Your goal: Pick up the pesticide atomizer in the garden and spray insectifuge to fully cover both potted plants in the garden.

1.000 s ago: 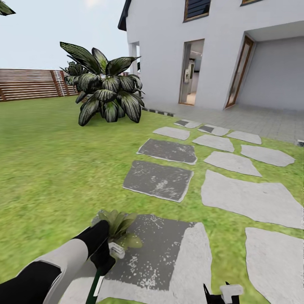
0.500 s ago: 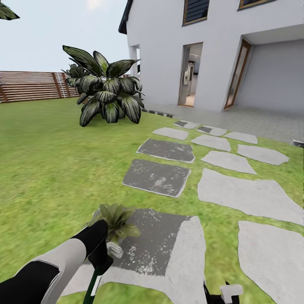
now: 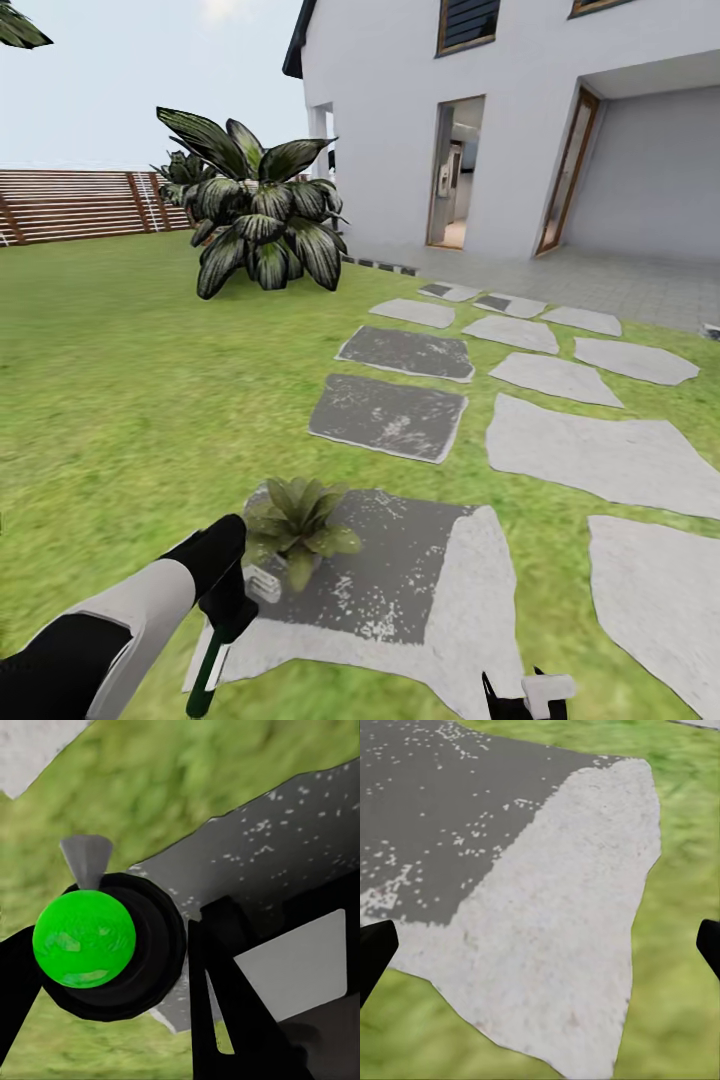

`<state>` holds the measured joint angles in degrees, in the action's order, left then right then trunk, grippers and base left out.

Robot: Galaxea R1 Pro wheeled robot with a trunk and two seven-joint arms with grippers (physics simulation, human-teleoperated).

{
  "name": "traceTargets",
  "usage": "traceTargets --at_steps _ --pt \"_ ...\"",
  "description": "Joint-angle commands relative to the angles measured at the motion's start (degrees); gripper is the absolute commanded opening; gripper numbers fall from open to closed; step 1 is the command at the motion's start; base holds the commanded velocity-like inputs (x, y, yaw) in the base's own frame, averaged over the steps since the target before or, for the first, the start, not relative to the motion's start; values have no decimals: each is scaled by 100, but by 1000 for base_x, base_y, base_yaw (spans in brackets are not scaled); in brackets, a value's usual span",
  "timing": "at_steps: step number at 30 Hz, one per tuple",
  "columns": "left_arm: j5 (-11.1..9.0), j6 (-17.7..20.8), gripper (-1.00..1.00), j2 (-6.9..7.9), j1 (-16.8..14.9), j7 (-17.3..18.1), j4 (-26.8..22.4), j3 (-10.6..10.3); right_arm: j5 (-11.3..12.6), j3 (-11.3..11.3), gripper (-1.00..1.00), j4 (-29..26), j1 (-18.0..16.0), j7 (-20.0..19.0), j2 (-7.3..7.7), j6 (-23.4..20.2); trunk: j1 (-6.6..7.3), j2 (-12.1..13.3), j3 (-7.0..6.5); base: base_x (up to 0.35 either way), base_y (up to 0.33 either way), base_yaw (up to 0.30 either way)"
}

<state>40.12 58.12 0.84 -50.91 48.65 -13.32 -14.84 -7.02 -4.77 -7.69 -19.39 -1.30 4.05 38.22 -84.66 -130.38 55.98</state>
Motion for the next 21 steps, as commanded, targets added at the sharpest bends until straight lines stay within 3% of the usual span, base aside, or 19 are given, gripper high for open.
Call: traceTargets --at_steps 1,10,17,21 --pt "58 15 -100 -4 7 57 -10 -9 -51 -50 100 4 -3 -16 -1 19 1 -2 5 0 77 0" --pt "11 -7 -100 -136 73 65 -1 29 -44 -50 100 -3 -3 -13 -1 23 1 -2 5 8 17 0" --pt "31 4 -100 -172 81 66 41 17 -37 -57 100 -5 -3 -3 -1 27 1 -2 5 207 184 -10" --pt "36 7 -100 -165 81 66 40 15 -37 -56 100 -5 -3 -2 -1 28 1 -2 5 204 216 -217"
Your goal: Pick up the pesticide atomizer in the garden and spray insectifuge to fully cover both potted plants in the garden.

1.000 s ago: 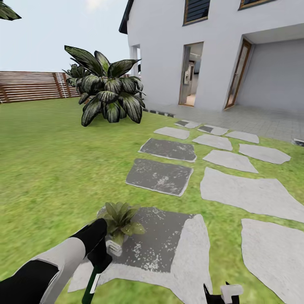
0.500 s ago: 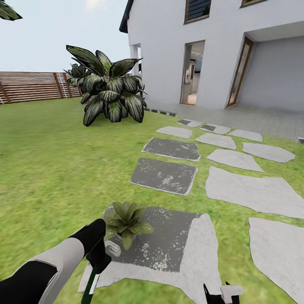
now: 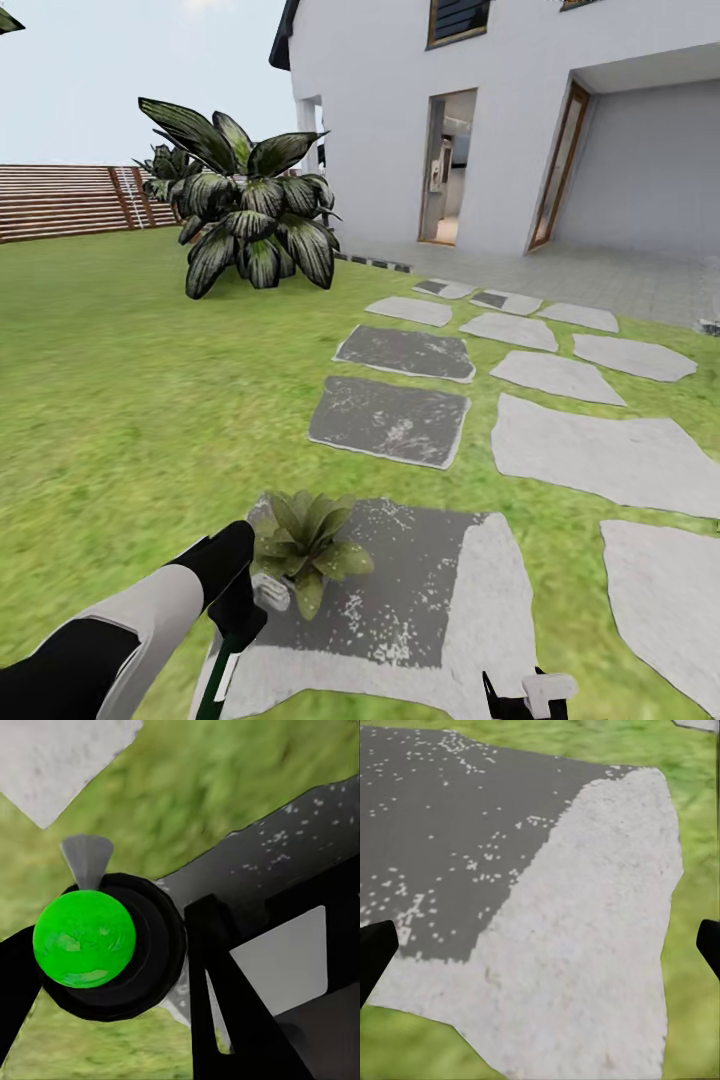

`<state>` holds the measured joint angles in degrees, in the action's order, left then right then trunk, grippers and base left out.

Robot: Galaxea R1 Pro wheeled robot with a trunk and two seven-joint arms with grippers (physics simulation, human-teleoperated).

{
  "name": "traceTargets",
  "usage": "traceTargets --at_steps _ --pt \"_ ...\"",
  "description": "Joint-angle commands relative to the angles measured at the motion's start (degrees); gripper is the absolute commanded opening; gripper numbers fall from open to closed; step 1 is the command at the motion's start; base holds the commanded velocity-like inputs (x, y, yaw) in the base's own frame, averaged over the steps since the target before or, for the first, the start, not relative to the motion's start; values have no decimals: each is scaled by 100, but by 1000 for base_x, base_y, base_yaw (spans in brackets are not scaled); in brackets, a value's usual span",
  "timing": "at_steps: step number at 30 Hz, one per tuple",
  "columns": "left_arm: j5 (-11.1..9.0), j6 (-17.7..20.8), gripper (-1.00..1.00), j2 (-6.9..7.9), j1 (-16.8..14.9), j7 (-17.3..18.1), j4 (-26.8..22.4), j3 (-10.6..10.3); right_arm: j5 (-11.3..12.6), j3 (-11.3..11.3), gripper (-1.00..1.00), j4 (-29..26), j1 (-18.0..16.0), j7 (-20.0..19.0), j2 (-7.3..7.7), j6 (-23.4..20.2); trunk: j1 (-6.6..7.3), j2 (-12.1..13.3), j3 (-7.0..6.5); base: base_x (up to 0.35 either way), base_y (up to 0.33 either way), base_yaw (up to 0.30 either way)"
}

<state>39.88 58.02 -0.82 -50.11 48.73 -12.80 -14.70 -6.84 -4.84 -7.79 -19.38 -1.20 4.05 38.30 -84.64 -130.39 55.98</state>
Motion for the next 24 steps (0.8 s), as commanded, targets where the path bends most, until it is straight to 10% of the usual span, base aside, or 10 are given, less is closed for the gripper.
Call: traceTargets --at_steps 1,17,24 --pt "61 17 -100 2 1 58 -12 -2 -55 -51 100 6 -5 -12 -1 19 0 -2 5 88 217 -275" --pt "81 16 -100 49 100 49 -72 -10 -63 -44 100 6 -5 -12 -10 19 0 -2 5 8 35 -36" --pt "89 9 -100 -148 108 46 -77 8 -63 -44 100 6 -5 -15 -10 19 0 -2 5 0 0 0"
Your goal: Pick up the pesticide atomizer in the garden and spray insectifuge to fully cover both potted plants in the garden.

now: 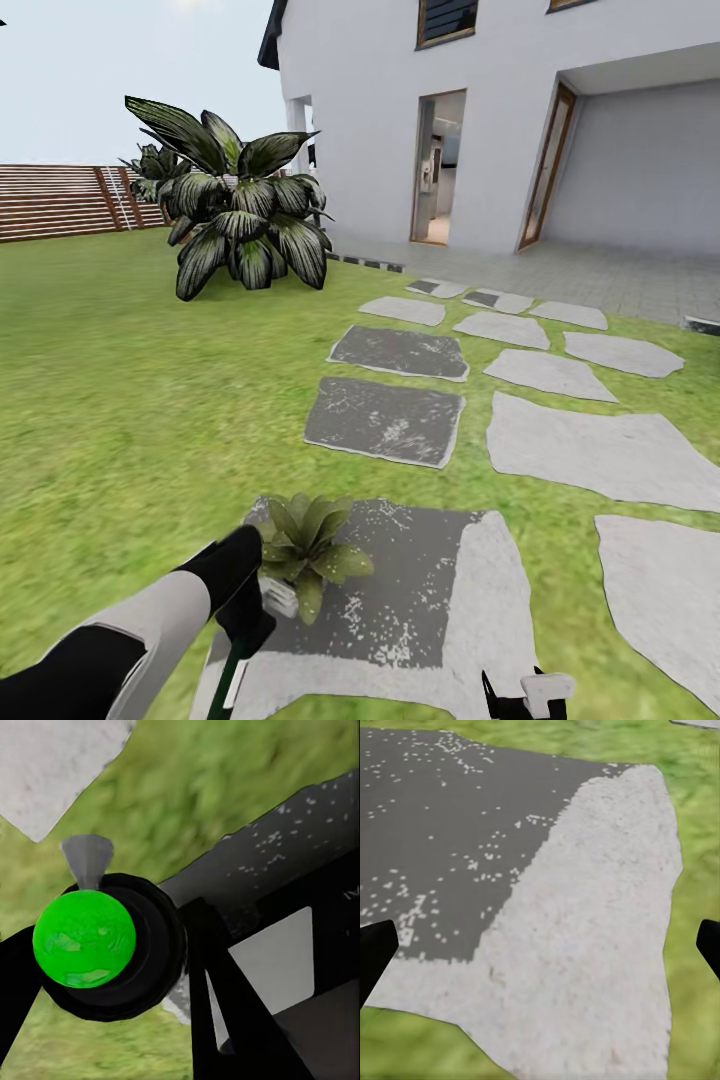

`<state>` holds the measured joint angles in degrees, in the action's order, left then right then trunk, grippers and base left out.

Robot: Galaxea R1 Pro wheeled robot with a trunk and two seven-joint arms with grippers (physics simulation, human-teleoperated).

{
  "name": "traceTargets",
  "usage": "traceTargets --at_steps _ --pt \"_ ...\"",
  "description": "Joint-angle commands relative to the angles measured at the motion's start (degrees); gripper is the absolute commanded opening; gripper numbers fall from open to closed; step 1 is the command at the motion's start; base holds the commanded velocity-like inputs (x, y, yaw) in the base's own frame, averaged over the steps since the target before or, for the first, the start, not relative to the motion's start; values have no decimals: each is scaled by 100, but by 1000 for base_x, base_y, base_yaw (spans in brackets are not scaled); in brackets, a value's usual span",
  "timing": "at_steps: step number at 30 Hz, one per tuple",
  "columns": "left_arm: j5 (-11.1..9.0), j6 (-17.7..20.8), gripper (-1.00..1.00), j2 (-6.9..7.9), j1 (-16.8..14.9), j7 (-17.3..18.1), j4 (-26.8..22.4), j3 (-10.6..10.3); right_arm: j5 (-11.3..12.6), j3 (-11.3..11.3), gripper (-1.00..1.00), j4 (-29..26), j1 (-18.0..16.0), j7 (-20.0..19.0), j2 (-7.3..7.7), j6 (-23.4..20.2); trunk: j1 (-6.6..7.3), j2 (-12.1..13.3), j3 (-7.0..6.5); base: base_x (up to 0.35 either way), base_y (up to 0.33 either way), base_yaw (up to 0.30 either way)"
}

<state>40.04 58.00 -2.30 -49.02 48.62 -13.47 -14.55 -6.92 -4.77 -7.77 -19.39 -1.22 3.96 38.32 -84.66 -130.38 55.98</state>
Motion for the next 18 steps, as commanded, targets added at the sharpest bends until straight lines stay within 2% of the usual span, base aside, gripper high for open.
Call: traceTargets --at_steps 1,5,12,18 --pt "72 11 -100 -21 2 55 -5 -9 -55 -50 100 4 -3 -13 -1 18 1 -2 5 0 0 0" --pt "66 0 -100 -75 8 57 27 -4 -55 -50 100 4 -3 -15 -1 18 1 -2 5 0 0 0" --pt "60 -38 -100 -54 96 54 60 -4 -55 -50 100 5 -3 -18 -1 18 1 -2 5 -8 0 0" --pt "74 -37 -100 -60 120 26 -9 -29 -55 -50 100 12 -3 -19 -1 17 1 -2 5 -231 69 0"
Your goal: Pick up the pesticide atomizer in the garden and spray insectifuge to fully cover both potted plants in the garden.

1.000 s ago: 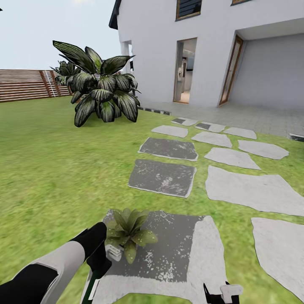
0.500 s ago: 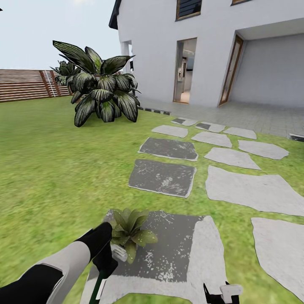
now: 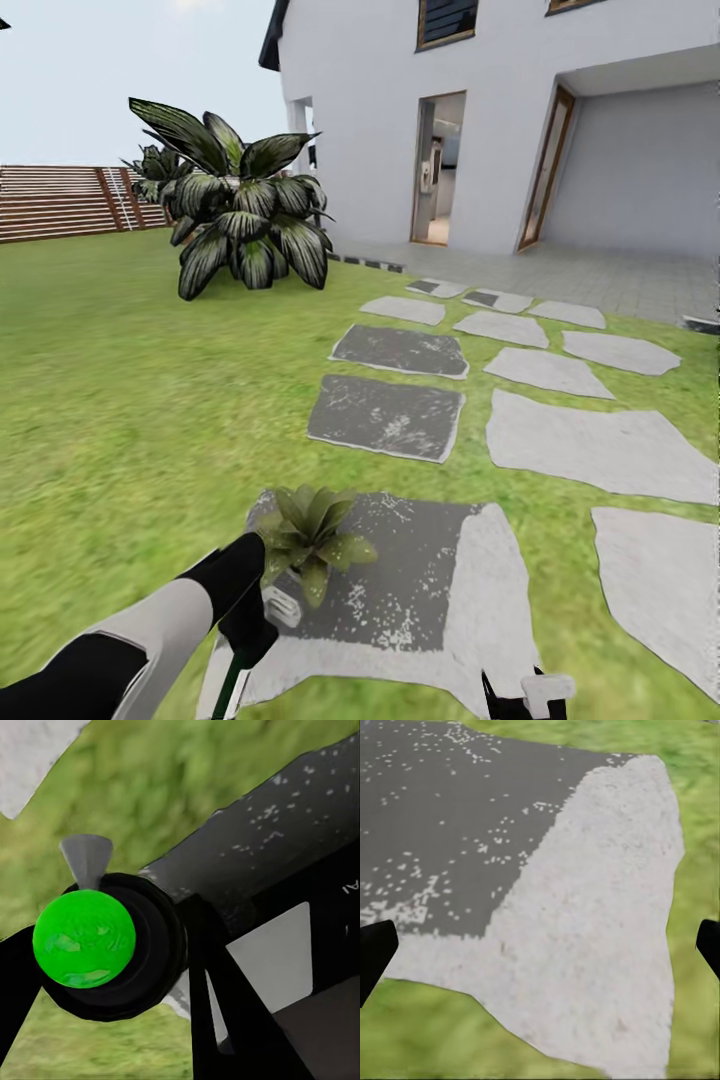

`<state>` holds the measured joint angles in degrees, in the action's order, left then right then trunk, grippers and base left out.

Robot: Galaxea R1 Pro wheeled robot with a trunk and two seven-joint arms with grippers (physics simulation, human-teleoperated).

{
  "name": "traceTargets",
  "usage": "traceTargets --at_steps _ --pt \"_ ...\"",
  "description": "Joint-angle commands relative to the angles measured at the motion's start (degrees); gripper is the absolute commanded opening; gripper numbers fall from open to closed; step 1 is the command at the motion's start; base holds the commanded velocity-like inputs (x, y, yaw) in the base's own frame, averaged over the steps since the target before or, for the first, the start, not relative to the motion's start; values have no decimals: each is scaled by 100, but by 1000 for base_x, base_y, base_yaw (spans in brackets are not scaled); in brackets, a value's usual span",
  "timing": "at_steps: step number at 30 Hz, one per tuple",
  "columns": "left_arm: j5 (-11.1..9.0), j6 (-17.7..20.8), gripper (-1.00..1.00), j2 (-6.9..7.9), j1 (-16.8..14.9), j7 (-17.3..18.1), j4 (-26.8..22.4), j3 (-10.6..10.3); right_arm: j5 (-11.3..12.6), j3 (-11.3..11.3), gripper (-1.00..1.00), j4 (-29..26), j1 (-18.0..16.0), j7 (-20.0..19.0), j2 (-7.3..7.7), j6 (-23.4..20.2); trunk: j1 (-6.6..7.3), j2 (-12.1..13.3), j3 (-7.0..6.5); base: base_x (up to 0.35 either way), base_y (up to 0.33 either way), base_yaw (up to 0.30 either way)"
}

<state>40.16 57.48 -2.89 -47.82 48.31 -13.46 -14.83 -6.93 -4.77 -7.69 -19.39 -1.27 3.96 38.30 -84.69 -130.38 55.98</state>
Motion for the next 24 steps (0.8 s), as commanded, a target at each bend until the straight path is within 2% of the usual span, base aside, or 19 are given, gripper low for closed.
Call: traceTargets --at_steps 1,7,15,18,24 --pt "62 15 -100 0 0 56 -19 -8 -54 -50 100 4 -3 -13 -1 17 4 -2 5 -299 151 0" --pt "62 40 -100 43 -47 55 -48 15 -54 -50 100 4 -3 -12 -9 19 4 -2 5 -214 240 0" --pt "65 51 -100 93 -207 55 -56 39 -54 -52 100 4 -3 -5 -8 19 4 -2 5 -23 302 -8" --pt "69 58 -100 99 -333 55 -52 34 -54 -51 100 2 -3 -5 -9 19 4 -2 5 -1 309 -182" --pt "71 61 -100 112 -384 55 -51 35 -48 -59 100 -1 -3 3 -5 20 4 -2 5 0 311 -284"
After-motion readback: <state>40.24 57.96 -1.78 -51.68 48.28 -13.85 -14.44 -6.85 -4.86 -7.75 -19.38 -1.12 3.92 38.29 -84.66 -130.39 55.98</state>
